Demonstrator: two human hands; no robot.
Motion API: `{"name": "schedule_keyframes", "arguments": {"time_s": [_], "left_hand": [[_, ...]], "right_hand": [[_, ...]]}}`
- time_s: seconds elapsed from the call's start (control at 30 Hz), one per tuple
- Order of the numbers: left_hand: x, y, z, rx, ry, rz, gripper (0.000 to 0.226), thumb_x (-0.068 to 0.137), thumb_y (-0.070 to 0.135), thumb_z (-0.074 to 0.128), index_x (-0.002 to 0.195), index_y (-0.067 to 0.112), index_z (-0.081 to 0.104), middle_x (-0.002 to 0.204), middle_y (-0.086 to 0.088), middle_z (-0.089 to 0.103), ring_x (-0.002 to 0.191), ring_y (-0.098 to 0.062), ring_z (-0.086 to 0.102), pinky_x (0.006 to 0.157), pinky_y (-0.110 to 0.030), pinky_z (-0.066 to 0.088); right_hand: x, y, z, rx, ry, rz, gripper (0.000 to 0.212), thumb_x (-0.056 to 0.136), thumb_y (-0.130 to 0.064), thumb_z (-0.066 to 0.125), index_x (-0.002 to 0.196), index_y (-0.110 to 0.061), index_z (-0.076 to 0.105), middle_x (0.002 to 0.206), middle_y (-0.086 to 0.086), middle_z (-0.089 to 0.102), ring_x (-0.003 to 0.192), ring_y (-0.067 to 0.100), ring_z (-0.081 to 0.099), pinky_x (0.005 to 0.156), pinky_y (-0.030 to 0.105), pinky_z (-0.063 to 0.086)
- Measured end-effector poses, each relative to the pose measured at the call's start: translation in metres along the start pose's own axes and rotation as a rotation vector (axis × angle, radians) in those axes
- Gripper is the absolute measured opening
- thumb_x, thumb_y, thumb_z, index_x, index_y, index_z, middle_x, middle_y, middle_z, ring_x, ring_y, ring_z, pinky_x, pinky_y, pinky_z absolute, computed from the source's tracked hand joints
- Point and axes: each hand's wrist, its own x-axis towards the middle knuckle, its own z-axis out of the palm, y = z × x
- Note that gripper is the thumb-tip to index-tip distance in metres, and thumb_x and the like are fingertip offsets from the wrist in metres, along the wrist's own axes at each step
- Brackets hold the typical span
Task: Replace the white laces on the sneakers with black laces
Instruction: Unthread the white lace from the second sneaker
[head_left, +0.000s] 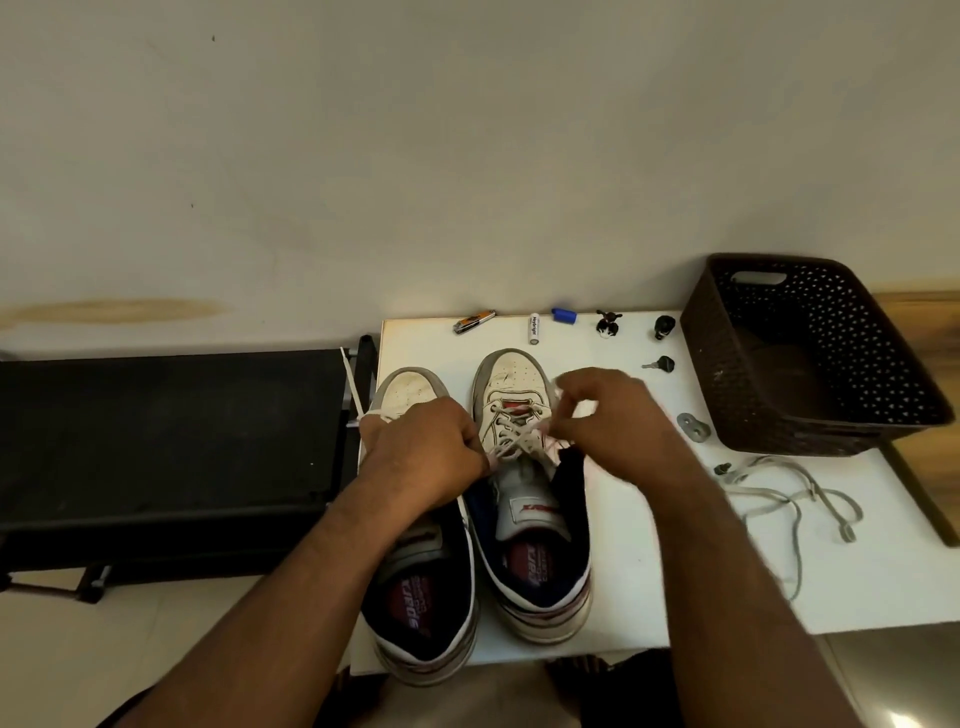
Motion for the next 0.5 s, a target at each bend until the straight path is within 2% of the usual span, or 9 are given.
{"name": "schedule_keyframes", "arguments": {"time_s": [0.07,0.17,0.27,0.37,0.5], "left_hand": [[0.000,0.000,0.001,-0.007,-0.002,0.002,0.024,0.084,0.048,0.067,0.071,0.028,0.062,0.070,0.014,0.057,0.082,-0.010,0.053,0.102,-0.046,0.023],[0.002,0.001,0.001,-0.016,-0.012,0.003,0.022,0.084,0.046,0.067,0.073,0.027,0.064,0.071,0.013,0.058,0.083,-0.011,0.053,0.101,-0.045,0.023],[0.003,0.001,0.001,-0.018,-0.024,0.001,0.022,0.084,0.047,0.066,0.083,0.026,0.069,0.075,0.011,0.060,0.085,-0.011,0.053,0.100,-0.045,0.023],[0.003,0.000,0.000,-0.025,-0.030,0.001,0.025,0.084,0.052,0.065,0.079,0.027,0.066,0.075,0.012,0.059,0.087,-0.012,0.053,0.100,-0.045,0.023],[0.002,0.002,0.000,-0.042,-0.046,0.007,0.024,0.085,0.048,0.066,0.085,0.025,0.070,0.080,0.010,0.063,0.088,-0.012,0.053,0.103,-0.046,0.023]], "right_hand": [[0.001,0.014,-0.009,-0.093,0.119,0.059,0.010,0.080,-0.027,0.074,0.080,-0.022,0.065,0.120,-0.004,0.060,0.110,0.015,0.053,0.081,0.024,0.035],[-0.002,0.005,0.000,-0.094,0.030,-0.062,0.026,0.081,-0.027,0.073,0.106,-0.030,0.066,0.134,-0.004,0.050,0.125,0.019,0.045,0.099,0.033,0.038],[-0.003,-0.017,0.013,-0.220,-0.095,-0.137,0.021,0.082,-0.035,0.070,0.103,-0.030,0.071,0.146,-0.007,0.042,0.131,0.017,0.039,0.105,0.036,0.036],[-0.002,-0.023,0.013,-0.293,-0.128,-0.128,0.025,0.081,-0.045,0.069,0.099,-0.028,0.073,0.148,-0.008,0.040,0.133,0.017,0.037,0.105,0.037,0.035],[-0.004,-0.019,0.013,-0.239,-0.299,-0.129,0.021,0.085,-0.036,0.068,0.093,-0.019,0.074,0.140,-0.004,0.049,0.126,0.019,0.046,0.103,0.037,0.040]]}}
